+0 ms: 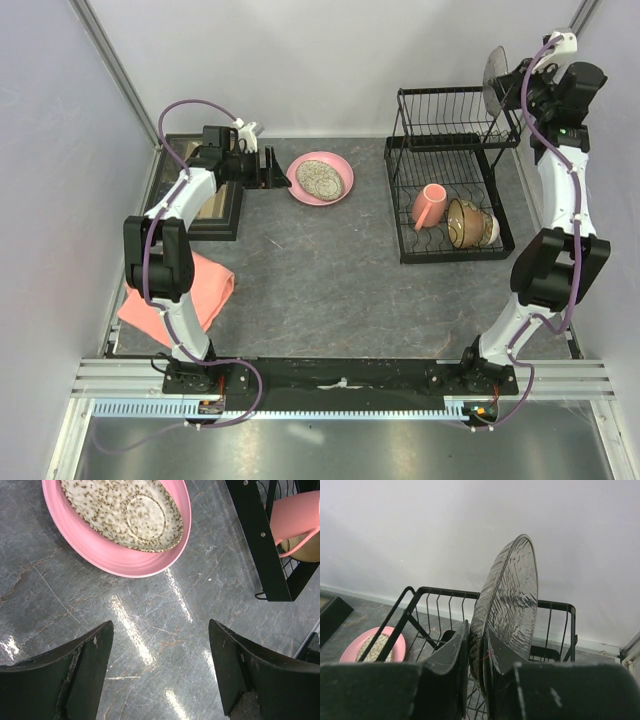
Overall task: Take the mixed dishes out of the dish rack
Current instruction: Pick up the plate from the dish rack.
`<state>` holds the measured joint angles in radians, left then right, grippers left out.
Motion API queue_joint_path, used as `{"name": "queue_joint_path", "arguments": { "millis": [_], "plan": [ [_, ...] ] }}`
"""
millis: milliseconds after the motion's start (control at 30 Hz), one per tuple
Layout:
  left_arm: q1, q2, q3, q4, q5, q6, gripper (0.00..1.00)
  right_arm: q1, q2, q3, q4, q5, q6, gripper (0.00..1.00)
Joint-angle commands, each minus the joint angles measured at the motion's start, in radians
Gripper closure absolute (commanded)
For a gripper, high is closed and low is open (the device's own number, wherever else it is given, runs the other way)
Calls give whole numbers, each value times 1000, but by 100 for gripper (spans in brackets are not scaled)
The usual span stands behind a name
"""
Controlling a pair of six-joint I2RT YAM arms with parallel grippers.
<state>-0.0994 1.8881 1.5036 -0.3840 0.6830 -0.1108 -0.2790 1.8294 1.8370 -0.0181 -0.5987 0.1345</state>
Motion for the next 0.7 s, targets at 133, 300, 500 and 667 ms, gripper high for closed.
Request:
{"name": "queue_joint_path", "arguments": {
  "millis": [133,300,500,667],
  "plan": [
    [6,-21,142,-93,47,82,17,40,-177,-1,-31,-24,-105,100],
    [6,-9,245,-162,84,60,18,171,-289,-44,-144,83,-286,100],
    [6,14,377,-251,135,37,19,378,-378,-91,-281,256,-471,100],
    [6,89,532,-383,205,31,19,547,-436,-203,-309,434,-597,100]
  ]
}}
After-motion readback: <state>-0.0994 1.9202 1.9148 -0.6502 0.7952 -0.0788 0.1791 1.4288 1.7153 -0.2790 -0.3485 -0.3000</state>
